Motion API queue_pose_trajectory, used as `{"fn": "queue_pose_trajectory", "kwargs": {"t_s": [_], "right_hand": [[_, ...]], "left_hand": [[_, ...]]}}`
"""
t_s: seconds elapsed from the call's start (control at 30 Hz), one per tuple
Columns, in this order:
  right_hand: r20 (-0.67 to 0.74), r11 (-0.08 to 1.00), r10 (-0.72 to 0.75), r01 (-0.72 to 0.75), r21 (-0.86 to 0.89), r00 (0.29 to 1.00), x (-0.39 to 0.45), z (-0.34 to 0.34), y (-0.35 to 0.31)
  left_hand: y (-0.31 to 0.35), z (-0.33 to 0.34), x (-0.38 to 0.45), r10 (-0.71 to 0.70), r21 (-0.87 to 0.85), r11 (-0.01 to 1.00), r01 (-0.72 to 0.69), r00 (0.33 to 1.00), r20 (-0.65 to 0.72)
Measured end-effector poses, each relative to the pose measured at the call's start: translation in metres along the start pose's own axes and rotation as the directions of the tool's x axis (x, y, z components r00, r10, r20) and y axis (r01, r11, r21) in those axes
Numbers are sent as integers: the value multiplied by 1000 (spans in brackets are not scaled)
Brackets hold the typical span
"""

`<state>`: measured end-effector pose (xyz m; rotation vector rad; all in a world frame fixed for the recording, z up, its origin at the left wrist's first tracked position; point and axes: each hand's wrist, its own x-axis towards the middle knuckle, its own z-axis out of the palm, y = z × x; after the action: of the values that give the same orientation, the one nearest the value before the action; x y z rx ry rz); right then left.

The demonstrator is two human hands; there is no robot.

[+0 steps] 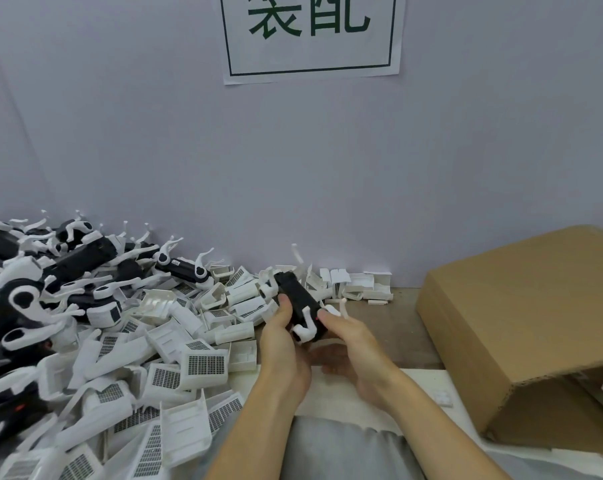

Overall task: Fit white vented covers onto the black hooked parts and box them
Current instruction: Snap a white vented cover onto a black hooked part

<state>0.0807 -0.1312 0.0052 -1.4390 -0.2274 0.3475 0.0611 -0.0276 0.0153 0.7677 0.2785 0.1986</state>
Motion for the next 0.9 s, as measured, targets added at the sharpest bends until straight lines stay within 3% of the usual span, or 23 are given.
{"fn": "queue_pose_trajectory", "kwargs": {"t_s": [0.37,0.67,0.9], "right_hand": [[27,991,-108,105,78,994,-2,2,-2],[72,999,-42,41,27,997,-2,3,-1],[6,1000,29,-29,2,1000,-1,3,0]], "left_hand": [[-5,-2,3,47,154,987,-46,999,-3],[-5,-2,4,41,164,986,-19,991,-127],[-8,1,7,158,266,955,-133,985,-72]]}}
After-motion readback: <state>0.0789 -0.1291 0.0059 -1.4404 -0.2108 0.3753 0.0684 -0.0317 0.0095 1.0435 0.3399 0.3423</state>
